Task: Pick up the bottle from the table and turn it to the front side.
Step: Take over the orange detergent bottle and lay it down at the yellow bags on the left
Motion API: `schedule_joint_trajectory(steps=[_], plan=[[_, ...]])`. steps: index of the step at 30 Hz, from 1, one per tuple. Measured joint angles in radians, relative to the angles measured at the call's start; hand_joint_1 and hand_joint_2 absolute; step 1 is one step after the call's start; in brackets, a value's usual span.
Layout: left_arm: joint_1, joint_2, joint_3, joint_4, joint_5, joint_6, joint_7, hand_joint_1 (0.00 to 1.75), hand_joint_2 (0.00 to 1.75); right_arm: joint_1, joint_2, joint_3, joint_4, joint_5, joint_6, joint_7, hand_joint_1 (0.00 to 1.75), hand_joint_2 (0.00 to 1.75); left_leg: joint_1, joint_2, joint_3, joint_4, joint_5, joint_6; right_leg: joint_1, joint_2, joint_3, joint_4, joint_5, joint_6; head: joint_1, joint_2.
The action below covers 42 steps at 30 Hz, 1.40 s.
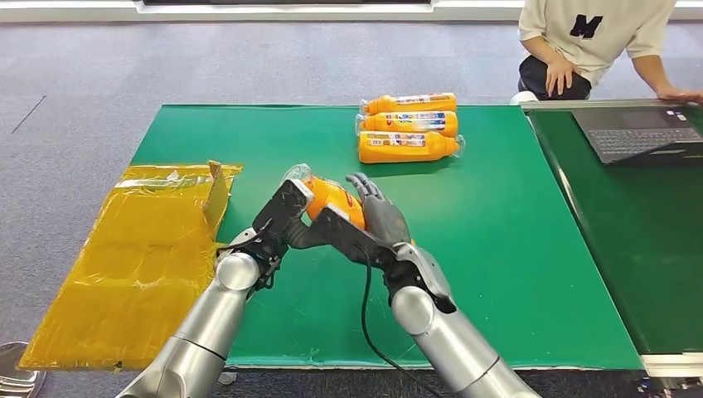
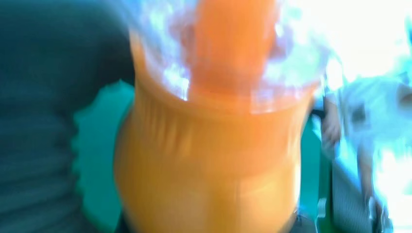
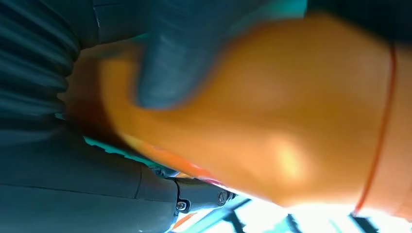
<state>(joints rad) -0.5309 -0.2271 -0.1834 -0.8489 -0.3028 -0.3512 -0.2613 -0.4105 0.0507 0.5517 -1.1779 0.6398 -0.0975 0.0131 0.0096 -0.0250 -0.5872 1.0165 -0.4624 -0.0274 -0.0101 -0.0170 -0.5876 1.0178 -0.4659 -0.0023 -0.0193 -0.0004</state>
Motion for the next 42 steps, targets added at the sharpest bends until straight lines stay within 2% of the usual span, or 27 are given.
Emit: schedule_joint_trajectory(steps=[2, 3, 5, 14, 18, 20, 21, 23, 27, 28, 29, 30, 37, 42], plan=[[0.001, 0.005, -0.001, -0.006, -0.004, -0.081, 0.004, 1.75, 1.75, 0.040, -0.046, -0.019, -0.009, 0.008, 0.007, -0.259, 0.00, 1.75, -0.001, 0.001, -0.001, 0.000, 0.000, 0.001, -0.001, 0.001, -0.001, 0.000, 0.000, 0.001, 0.000, 0.000], [0.001, 0.008, -0.001, -0.009, -0.005, -0.116, 0.005, 1.75, 1.75, 0.052, -0.064, -0.028, -0.012, 0.010, 0.009, -0.355, 0.00, 1.75, -0.001, 0.002, -0.001, 0.000, -0.001, 0.001, -0.001, 0.001, -0.002, 0.000, 0.000, 0.001, 0.000, 0.000], [0.001, 0.010, -0.001, -0.014, -0.007, -0.150, 0.006, 1.75, 1.75, 0.066, -0.089, -0.040, -0.016, 0.012, 0.012, -0.470, 0.00, 1.75, -0.001, 0.003, -0.001, 0.000, -0.001, 0.001, -0.001, 0.003, -0.003, 0.000, 0.001, 0.001, 0.000, 0.000], [0.001, 0.014, -0.001, -0.019, -0.008, -0.155, 0.008, 1.75, 1.75, 0.088, -0.131, -0.062, -0.030, 0.015, 0.008, -0.561, 0.00, 1.75, -0.001, 0.003, -0.001, 0.000, 0.000, 0.001, 0.000, 0.004, -0.003, 0.000, 0.001, 0.001, 0.000, 0.000], [0.002, 0.026, -0.001, -0.014, -0.008, -0.155, 0.005, 1.75, 1.75, 0.141, -0.148, -0.113, -0.076, 0.018, -0.014, -0.564, 0.00, 1.75, -0.001, 0.003, -0.001, 0.000, 0.000, 0.001, -0.001, 0.003, -0.003, 0.000, 0.001, 0.001, 0.000, 0.000], [0.003, 0.034, -0.001, -0.009, -0.008, -0.155, 0.001, 1.75, 1.75, 0.170, -0.155, -0.150, -0.104, 0.021, -0.021, -0.502, 0.00, 1.75, -0.001, 0.003, -0.002, 0.000, -0.001, 0.001, -0.001, 0.003, -0.003, 0.000, 0.001, 0.001, 0.000, 0.000], [0.003, 0.037, -0.001, -0.007, -0.008, -0.155, 0.000, 1.75, 1.75, 0.183, -0.158, -0.164, -0.118, 0.022, -0.023, -0.443, 0.00, 1.75, -0.001, 0.003, -0.002, 0.000, -0.001, 0.001, -0.001, 0.003, -0.003, 0.000, 0.001, 0.001, 0.000, 0.000], [0.004, 0.041, -0.001, -0.005, -0.008, -0.155, -0.002, 1.75, 1.75, 0.210, -0.160, -0.183, -0.153, 0.026, -0.027, -0.221, 0.00, 1.75, -0.001, 0.003, -0.002, 0.000, -0.001, 0.001, -0.001, 0.003, -0.003, 0.000, 0.001, 0.001, 0.000, 0.000], [0.005, 0.047, -0.001, -0.005, -0.010, -0.155, -0.001, 1.75, 1.75, 0.244, -0.158, -0.202, -0.224, 0.040, -0.034, 0.355, 0.00, 1.75, -0.001, 0.003, -0.002, 0.000, -0.001, 0.001, -0.001, 0.003, -0.003, 0.000, 0.001, 0.001, 0.000, 0.000], [0.005, 0.049, -0.001, -0.006, -0.013, -0.155, -0.001, 1.75, 1.75, 0.252, -0.157, -0.205, -0.239, 0.046, -0.038, 0.454, 0.00, 1.75, -0.001, 0.003, -0.002, 0.000, -0.001, 0.001, -0.001, 0.003, -0.003, 0.000, 0.001, 0.001, 0.000, 0.000], [0.006, 0.051, -0.001, -0.007, -0.019, -0.155, 0.001, 1.75, 1.75, 0.259, -0.156, -0.208, -0.254, 0.053, -0.041, 0.509, 0.00, 1.75, -0.001, 0.003, -0.002, 0.000, -0.001, 0.001, -0.001, 0.003, -0.003, 0.000, 0.001, 0.001, 0.000, 0.000], [0.007, 0.053, -0.001, -0.009, -0.025, -0.155, 0.003, 1.75, 1.75, 0.265, -0.154, -0.211, -0.268, 0.059, -0.044, 0.530, 0.00, 1.75, -0.001, 0.003, -0.001, 0.000, -0.001, 0.001, -0.001, 0.003, -0.003, 0.000, 0.001, 0.001, 0.000, 0.000], [0.007, 0.067, -0.001, -0.031, -0.059, -0.155, 0.011, 1.75, 1.75, 0.283, -0.150, -0.246, -0.320, 0.071, -0.049, 0.537, 0.00, 1.75, -0.001, 0.002, -0.001, 0.000, 0.000, 0.001, -0.001, 0.002, -0.002, 0.000, 0.001, 0.001, 0.000, 0.000], [0.005, 0.077, -0.001, -0.054, -0.171, -0.155, 0.031, 1.75, 1.75, 0.300, -0.148, -0.274, -0.350, 0.073, -0.049, 0.537, 0.00, 1.75, -0.001, 0.002, -0.001, 0.000, 0.000, 0.001, -0.001, 0.002, -0.002, 0.000, 0.001, 0.001, 0.000, 0.000]])
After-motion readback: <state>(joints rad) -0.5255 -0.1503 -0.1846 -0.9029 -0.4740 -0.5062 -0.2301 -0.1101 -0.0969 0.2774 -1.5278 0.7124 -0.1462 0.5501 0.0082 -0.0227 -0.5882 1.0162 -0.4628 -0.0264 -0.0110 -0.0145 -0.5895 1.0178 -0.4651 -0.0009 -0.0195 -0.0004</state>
